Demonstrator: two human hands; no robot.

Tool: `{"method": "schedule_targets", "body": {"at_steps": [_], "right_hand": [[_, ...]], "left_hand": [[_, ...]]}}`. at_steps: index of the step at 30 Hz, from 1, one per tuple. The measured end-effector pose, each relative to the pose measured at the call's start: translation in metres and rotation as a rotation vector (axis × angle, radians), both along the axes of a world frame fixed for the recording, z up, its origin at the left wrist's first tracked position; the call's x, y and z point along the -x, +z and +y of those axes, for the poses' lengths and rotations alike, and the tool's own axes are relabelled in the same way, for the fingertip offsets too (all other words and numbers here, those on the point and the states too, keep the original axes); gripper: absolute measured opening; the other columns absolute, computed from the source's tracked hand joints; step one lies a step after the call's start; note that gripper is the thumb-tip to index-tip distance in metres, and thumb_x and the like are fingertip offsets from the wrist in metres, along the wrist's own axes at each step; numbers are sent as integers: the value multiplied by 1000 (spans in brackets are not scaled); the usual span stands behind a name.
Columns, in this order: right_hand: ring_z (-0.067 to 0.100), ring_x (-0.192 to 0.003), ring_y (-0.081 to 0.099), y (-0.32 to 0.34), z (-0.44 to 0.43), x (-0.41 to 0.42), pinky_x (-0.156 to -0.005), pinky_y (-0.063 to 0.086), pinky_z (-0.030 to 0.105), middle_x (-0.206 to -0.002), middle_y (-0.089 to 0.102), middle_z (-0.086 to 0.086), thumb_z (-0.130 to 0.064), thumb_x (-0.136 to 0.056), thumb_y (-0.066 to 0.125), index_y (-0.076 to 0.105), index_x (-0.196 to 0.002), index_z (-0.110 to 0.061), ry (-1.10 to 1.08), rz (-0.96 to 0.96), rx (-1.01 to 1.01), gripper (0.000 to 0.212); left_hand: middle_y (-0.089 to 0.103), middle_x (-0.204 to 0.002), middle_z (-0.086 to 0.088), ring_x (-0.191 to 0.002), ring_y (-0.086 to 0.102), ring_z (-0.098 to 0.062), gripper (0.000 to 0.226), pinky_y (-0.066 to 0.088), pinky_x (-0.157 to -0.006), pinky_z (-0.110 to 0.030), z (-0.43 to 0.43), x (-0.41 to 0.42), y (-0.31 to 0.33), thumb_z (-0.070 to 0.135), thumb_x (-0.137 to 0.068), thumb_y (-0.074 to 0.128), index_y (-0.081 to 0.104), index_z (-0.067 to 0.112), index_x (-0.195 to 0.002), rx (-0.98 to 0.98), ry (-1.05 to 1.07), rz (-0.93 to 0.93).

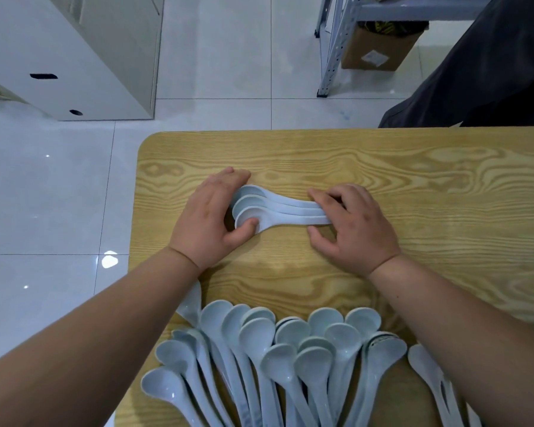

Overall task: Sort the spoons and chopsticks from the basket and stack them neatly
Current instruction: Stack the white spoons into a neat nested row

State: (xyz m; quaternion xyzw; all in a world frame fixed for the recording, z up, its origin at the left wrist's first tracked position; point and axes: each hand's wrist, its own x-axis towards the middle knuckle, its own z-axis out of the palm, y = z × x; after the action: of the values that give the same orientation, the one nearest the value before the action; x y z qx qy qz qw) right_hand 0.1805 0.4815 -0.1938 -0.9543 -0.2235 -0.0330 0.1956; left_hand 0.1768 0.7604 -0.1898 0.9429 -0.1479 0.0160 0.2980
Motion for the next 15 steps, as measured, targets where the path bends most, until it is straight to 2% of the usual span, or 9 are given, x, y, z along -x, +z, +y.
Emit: {"method": "schedule_targets", "body": {"at_steps": [4,12,15], "right_hand": [[28,-112,52,-1,1,1,-101,44,40,-114,56,9,-46,-83,59,61,-136,-12,-20,-1,7,62],[31,-123,51,-1,2,0,-105,43,45,-124,56,11,-45,-80,64,59,-139,-18,-36,-2,7,65],[31,-122,51,-2,2,0,-107,42,44,-124,56,11,-46,-79,65,59,-138,-19,-47,-11,0,66]], "left_hand": [[45,-152,-7,-146,35,-23,73,30,-119,-41,1,1,-2,51,-87,60,46,10,-146,-25,-18,-42],[44,-152,-8,-144,37,-26,82,33,-117,-47,1,2,-3,52,-86,58,38,6,-150,-22,-17,-55],[43,-153,-10,-143,38,-26,81,32,-118,-44,1,1,-3,50,-85,58,38,6,-150,-23,-23,-49]]}}
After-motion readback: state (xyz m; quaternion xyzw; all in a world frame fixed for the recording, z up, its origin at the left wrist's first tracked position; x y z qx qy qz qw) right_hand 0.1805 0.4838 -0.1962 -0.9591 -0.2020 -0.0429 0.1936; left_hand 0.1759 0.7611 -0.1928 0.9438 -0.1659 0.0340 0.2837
